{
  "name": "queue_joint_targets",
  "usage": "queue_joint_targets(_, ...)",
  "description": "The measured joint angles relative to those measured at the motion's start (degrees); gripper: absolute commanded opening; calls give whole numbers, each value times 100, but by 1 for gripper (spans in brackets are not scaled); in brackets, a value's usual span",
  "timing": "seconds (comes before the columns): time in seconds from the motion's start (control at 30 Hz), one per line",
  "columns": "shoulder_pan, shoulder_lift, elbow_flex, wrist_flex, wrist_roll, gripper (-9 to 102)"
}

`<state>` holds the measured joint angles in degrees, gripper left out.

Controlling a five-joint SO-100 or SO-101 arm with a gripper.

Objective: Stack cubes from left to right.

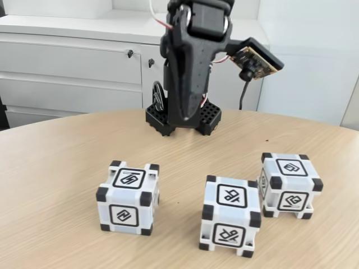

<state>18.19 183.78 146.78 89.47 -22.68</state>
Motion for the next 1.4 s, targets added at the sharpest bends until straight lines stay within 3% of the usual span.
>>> queue_joint_targets(0.23,0,-1283,-1116,88,97,0)
queue_joint_targets(0.6,-26,-3287,-4140,88,-149,2)
queue_joint_targets(0.93,-1169,-5071,-6293,114,-1714,13)
queue_joint_targets(1.23,-1767,-5862,-6170,158,-3507,30)
queue_joint_targets(1.4,-1881,-6267,-5414,624,-4649,33)
